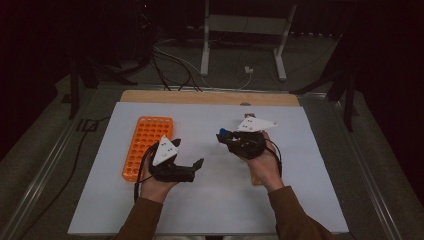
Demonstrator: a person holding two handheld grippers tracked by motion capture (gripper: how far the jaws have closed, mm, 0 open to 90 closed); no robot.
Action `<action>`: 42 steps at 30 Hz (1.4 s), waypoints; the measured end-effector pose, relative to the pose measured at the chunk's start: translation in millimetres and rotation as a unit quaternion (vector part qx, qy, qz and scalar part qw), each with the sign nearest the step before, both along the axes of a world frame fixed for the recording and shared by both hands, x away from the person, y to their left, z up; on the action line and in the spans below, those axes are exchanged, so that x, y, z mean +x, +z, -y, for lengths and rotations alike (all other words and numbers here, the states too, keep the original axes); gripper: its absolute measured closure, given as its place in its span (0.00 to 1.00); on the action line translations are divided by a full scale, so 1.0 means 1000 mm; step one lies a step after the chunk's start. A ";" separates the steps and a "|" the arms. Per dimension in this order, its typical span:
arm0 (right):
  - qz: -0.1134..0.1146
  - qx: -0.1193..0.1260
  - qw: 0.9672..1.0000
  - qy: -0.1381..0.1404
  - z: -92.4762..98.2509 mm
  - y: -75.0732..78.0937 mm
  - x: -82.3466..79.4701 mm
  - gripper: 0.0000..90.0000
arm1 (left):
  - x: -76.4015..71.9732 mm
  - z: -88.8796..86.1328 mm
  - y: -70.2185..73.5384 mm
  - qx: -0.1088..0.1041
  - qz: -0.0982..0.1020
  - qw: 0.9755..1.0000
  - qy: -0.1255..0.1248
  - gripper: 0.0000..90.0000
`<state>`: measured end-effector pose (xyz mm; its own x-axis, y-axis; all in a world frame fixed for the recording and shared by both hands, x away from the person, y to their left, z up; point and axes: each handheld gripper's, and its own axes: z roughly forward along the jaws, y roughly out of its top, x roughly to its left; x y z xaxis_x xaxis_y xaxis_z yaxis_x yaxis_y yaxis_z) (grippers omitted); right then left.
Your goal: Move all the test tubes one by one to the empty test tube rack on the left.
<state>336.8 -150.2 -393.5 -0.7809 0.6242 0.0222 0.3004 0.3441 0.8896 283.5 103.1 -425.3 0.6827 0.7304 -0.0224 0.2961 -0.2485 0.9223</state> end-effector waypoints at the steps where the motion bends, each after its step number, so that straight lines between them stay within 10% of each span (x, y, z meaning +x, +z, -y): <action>1: -0.001 0.000 1.000 0.002 -0.001 0.000 0.000 0.85 | 0.001 0.002 0.000 0.002 -0.001 1.000 0.001 0.07; 23: -0.014 0.004 0.999 0.040 -0.019 -0.002 -0.011 0.85 | 0.015 0.037 -0.007 0.033 0.000 0.999 -0.027 0.74; 35: -0.021 0.005 0.999 0.049 -0.023 -0.004 -0.010 0.84 | 0.016 0.036 -0.008 0.038 0.001 0.999 -0.038 0.87; 42: -0.030 0.027 0.998 0.046 -0.013 -0.005 -0.006 0.58 | 0.017 0.034 -0.006 0.029 -0.011 0.999 -0.027 0.87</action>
